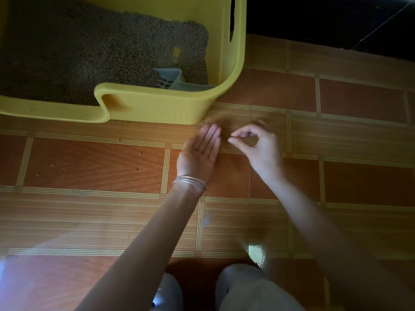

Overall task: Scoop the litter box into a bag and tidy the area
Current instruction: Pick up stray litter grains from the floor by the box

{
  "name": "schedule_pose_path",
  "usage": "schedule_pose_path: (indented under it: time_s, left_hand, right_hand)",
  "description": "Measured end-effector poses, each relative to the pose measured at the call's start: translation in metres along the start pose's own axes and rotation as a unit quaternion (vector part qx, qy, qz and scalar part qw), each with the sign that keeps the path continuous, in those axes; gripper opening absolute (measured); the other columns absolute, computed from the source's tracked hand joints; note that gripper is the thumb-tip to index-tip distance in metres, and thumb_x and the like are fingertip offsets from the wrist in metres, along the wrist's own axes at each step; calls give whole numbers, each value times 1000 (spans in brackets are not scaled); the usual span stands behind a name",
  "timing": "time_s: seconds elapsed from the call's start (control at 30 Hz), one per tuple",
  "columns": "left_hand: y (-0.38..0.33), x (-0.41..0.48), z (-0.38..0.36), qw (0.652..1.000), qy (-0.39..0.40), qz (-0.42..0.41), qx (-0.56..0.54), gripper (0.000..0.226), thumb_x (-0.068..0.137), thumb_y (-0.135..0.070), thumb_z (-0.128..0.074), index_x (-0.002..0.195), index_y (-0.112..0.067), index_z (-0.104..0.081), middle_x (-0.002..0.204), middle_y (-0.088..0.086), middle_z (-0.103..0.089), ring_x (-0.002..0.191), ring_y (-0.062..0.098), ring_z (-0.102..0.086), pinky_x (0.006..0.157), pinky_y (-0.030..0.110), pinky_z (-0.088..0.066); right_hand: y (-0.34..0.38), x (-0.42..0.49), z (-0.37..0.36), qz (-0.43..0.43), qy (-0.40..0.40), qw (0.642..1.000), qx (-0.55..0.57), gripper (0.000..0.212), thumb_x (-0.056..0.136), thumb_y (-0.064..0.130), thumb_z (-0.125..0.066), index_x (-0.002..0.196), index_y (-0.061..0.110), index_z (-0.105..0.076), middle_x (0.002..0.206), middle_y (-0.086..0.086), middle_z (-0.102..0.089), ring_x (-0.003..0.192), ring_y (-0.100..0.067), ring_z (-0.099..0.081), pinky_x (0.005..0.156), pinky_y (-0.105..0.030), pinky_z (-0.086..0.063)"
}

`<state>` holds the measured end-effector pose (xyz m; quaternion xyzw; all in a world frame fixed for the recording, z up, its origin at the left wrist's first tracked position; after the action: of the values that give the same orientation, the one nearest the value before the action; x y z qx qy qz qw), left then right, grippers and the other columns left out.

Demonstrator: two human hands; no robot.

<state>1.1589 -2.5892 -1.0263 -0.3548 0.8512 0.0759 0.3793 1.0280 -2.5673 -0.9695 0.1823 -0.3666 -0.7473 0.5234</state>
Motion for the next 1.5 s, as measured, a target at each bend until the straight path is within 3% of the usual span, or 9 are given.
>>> schedule_pose_path:
  time_s: [0.1,0.17,0.3,0.43,0.67,0.8,0.97,1.2,1.5]
  left_hand:
    - [-2,-1,2,1000,2,-1,-6,38,100,-16,-27,104,2,-59,98,14,-71,106,22,-61,93,32,-46]
    - [-2,-1,3,1000,4,0,-6,37,100,-15,-27,105,2,-59,96,15,-70,106,22,-61,93,32,-46]
    - [-2,-1,2,1000,5,-2,5,37,100,-16,-27,105,1,-60,96,14,-71,100,24,-63,94,31,-46]
    - [-2,-1,3,1000,6,-1,10,38,101,-16,-26,104,1,-60,96,14,-71,100,24,-62,96,30,-45]
    - [-2,0,5,1000,8,-1,17,37,101,-18,-27,107,0,-59,97,12,-71,100,22,-63,96,30,-45]
    - [-2,0,6,1000,12,2,13,37,101,-18,-27,107,0,-59,98,13,-71,100,23,-63,96,30,-45]
    - [-3,1,7,1000,16,0,24,38,101,-18,-26,108,-1,-59,100,12,-71,99,21,-65,95,29,-46]
    - [-2,2,6,999,21,2,32,38,101,-19,-26,108,-1,-59,99,11,-71,96,20,-66,92,28,-48]
    - [0,3,7,999,28,2,41,37,100,-19,-26,108,-1,-59,101,11,-70,98,20,-66,92,27,-49]
  right_hand:
    - [-28,-10,15,-31,-7,999,-41,22,77,29,-70,93,14,-72,88,-2,-60,85,-19,-56,79,-40,-48]
    - [-40,-19,20,-34,-4,996,-80,30,80,36,-63,102,16,-71,96,-6,-57,90,-23,-56,80,-39,-49]
    - [-40,-33,14,8,9,994,-108,36,82,38,-57,109,17,-67,96,-7,-54,90,-20,-52,79,-35,-48]
    - [-36,-29,5,18,3,993,-113,34,84,40,-57,110,20,-67,97,-6,-54,90,-25,-53,79,-44,-48]
    - [-20,-24,-9,70,8,990,-123,30,83,36,-60,108,22,-68,94,-4,-56,87,-24,-53,76,-41,-47]
    - [-26,-15,-5,45,-3,997,-68,35,77,38,-65,106,20,-68,97,-5,-55,90,-28,-53,79,-41,-46]
    - [-24,-1,-6,63,8,995,-79,36,70,44,-67,99,23,-72,95,0,-54,90,-26,-50,79,-41,-45]
    - [-21,3,-10,78,-6,993,-84,24,72,47,-67,83,27,-75,86,2,-60,82,-23,-52,73,-41,-41]
    - [-23,3,-13,59,-9,992,-108,27,74,51,-63,79,28,-75,76,5,-59,80,-26,-55,74,-44,-38]
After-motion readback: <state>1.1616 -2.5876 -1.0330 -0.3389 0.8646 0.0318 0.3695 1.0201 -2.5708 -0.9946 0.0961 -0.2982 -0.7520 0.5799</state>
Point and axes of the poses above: each hand's wrist, its own x-axis towards the middle knuckle, its own z-axis out of the back of the hand, y = z × x, the point moved 8 cm from there along x, towards the middle knuckle
